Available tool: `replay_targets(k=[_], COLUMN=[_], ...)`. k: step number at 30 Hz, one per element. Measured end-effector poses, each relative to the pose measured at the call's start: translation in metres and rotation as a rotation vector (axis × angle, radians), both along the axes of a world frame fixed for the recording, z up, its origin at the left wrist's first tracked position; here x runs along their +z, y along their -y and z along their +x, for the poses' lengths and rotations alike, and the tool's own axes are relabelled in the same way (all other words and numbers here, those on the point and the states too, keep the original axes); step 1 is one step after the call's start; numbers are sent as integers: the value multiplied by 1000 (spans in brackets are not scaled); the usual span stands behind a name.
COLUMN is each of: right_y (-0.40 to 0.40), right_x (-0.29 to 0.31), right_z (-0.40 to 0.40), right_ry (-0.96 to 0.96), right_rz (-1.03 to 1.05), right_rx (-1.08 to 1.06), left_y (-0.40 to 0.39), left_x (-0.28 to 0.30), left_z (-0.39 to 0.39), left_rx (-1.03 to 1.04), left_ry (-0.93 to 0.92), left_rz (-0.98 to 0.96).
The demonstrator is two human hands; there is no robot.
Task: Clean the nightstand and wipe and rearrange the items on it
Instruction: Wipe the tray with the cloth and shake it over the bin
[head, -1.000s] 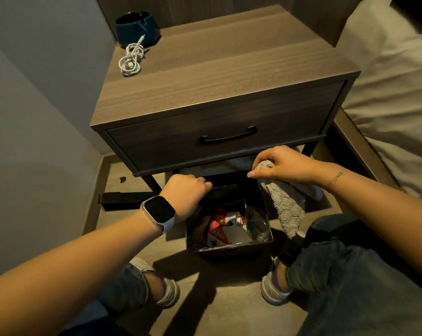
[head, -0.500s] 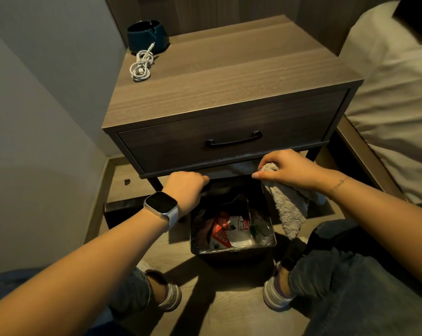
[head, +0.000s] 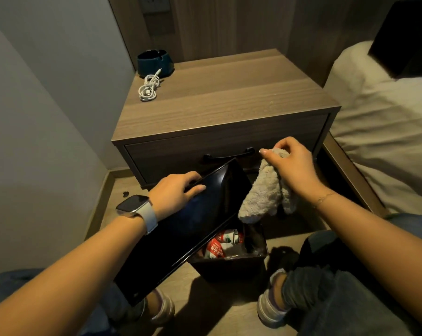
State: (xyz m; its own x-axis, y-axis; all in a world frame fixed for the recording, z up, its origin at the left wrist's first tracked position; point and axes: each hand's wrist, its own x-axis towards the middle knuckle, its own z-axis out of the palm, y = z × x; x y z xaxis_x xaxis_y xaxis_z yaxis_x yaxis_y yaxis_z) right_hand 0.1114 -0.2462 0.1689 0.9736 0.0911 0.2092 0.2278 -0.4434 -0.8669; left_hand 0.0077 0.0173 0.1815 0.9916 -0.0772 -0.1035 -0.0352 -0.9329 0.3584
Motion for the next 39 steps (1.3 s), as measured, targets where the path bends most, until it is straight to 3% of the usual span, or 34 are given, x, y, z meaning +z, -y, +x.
replay_targets(k=[4, 9, 13, 17, 19, 23, 27, 33, 36, 39], right_y=[-38, -44, -50, -63, -59, -30, -9, -11, -16, -27], right_x=[-17, -54, -60, -59, -53, -32, -15, -6, -11, -25], right_z=[-31, -53, -59, -63, -57, -33, -18, -27, -24, -21], right_ry=[153, 398, 427, 209, 28, -329, -178, -50, -300, -729], right_rz=[-105, -676, -1160, -1285, -1239, -933, -538, -335, -189, 5], right_rx=[132, 415, 450, 516, 573, 650, 353, 137, 157, 212], left_y=[14, 11, 2, 10, 13, 1, -5, 17, 22, 21], left_x=[-2, -7, -10, -19, -25, -22, -11, 2, 7, 11], left_z=[-6, -14, -17, -13, -14, -15, -18, -23, -23, -23], left_rx=[21, 36, 72, 20, -12, 26, -50, -282, -320, -305], left_ry=[71, 94, 191, 140, 127, 317, 323, 292, 355, 420], left_rz=[-6, 31, 67, 70, 110, 224, 428, 719, 742, 710])
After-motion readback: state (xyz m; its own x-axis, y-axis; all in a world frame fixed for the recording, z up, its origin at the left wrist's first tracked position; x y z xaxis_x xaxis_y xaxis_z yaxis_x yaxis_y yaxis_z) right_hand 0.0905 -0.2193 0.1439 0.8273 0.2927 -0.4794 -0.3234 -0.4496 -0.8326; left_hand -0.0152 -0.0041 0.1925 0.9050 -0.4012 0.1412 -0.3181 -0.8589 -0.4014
